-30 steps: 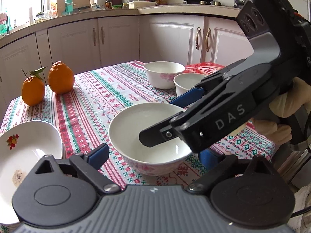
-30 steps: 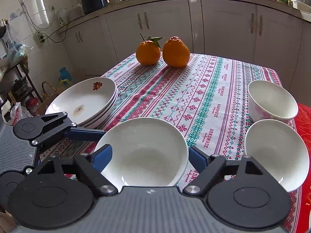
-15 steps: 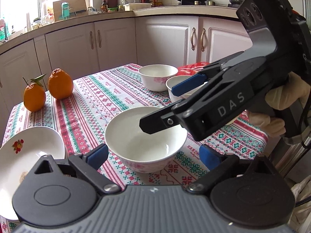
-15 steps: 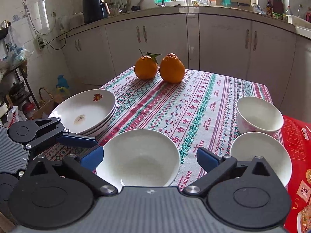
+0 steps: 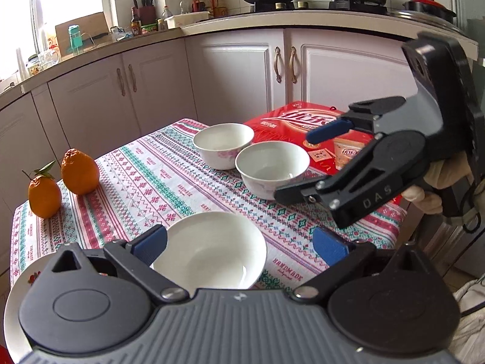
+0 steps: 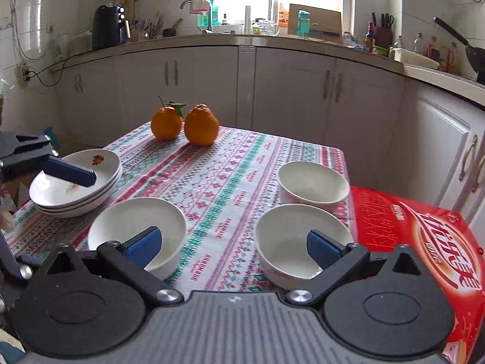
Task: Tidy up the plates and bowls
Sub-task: 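Grasp the rim of another white bowl with the left tool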
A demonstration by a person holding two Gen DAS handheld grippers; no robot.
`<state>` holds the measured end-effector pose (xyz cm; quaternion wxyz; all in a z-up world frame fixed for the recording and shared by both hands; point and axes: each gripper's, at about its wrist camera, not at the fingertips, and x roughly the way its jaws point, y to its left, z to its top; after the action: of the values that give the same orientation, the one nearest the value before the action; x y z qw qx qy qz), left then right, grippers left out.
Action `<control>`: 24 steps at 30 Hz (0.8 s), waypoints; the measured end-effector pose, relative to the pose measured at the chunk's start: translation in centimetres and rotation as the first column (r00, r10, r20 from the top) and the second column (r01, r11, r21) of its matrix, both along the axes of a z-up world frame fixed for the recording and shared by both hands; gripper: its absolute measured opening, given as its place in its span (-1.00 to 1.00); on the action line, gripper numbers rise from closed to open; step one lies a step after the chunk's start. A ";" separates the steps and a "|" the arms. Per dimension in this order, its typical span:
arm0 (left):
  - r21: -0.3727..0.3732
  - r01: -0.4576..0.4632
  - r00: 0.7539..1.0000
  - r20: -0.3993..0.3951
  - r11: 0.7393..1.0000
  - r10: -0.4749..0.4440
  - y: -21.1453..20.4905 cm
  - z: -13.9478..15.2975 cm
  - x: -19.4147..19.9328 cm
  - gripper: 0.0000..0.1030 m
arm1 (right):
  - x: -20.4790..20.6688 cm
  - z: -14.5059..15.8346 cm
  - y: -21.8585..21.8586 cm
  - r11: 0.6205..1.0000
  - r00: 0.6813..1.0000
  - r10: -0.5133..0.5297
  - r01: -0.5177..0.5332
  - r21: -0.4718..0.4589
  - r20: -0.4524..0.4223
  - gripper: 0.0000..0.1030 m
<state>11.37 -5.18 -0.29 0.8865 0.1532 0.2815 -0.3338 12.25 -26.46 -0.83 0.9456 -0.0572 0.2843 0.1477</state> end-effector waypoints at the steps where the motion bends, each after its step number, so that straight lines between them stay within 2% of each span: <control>1: -0.009 -0.001 1.000 0.001 1.000 0.001 -0.5 0.3 0.5 0.98 | -0.2 -0.2 -0.5 1.000 1.000 -0.014 0.014 -0.015 0.005 1.00; 9: -0.011 0.014 0.999 -0.030 1.000 -0.015 -5.4 0.2 5.6 0.98 | 0.4 -3.0 -3.2 0.993 0.996 -0.087 0.084 -0.082 -0.024 1.00; 15: -0.011 0.041 0.990 -0.135 0.999 -0.042 -8.7 -1.7 9.7 0.97 | 1.9 -4.3 -4.1 0.994 0.996 -0.081 0.077 -0.083 -0.037 1.00; 20: 0.003 0.050 0.978 -0.205 0.999 -0.049 -10.9 -3.6 12.7 0.89 | 3.6 -5.1 -4.5 0.996 0.997 -0.062 0.059 -0.071 -0.044 1.00; 24: 0.012 0.062 0.967 -0.248 0.998 -0.057 -12.1 -4.6 14.2 0.67 | 4.6 -5.7 -4.6 0.997 0.997 -0.041 0.037 -0.061 -0.058 0.97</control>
<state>25.58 -17.32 -4.88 0.8325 0.1274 0.3885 -0.3739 16.86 -31.09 -6.51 0.9373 -0.0756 0.3176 0.1221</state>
